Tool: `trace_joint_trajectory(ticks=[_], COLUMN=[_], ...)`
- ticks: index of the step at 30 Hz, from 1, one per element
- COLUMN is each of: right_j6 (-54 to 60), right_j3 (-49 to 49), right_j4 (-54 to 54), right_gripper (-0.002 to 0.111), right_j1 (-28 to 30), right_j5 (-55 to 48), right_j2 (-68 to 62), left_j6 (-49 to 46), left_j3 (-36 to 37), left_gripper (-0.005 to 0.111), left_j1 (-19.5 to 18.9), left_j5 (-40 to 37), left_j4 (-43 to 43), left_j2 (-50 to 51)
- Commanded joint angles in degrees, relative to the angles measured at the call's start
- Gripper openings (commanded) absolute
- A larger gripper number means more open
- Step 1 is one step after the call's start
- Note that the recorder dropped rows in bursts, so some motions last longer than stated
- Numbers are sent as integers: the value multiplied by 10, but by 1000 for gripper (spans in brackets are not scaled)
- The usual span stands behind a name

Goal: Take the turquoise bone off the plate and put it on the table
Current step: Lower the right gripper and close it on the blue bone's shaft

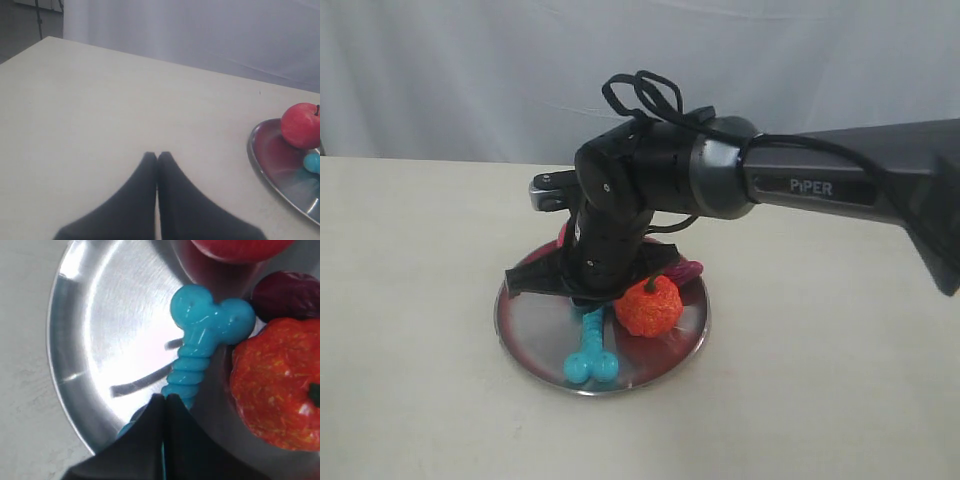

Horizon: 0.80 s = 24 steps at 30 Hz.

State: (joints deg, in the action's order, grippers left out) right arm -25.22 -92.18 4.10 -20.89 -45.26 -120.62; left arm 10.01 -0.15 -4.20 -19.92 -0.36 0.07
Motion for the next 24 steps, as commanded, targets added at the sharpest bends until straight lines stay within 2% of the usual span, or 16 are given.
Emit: trace_joint_trajectory(ticks=[1, 7, 9, 11, 12, 14, 24], right_j6=[13, 13, 13, 13, 13, 13, 5], right_j3=[-4, -4, -4, -4, -4, -4, -4], right_j4=[24, 24, 24, 24, 24, 24, 18], right_gripper=[0, 0, 6, 20, 34, 49, 49], right_j1=[-1, -1, -1, -1, -1, -1, -1], right_j5=[-2, -4, -15, -28, -31, -28, -12], right_j2=[0, -1, -1, -1, -1, -1, -2], left_j6=[1, 1, 1, 1, 1, 1, 1], left_j3=[1, 1, 1, 1, 1, 1, 1], left_gripper=[0, 0, 0, 0, 0, 0, 0], left_j1=[-3, -3, -3, -3, -3, -3, -3], left_j5=[3, 3, 3, 3, 3, 3, 3], left_j4=[-1, -1, -1, -1, -1, -1, -1], left_j2=[-1, -1, -1, -1, -1, -1, -1])
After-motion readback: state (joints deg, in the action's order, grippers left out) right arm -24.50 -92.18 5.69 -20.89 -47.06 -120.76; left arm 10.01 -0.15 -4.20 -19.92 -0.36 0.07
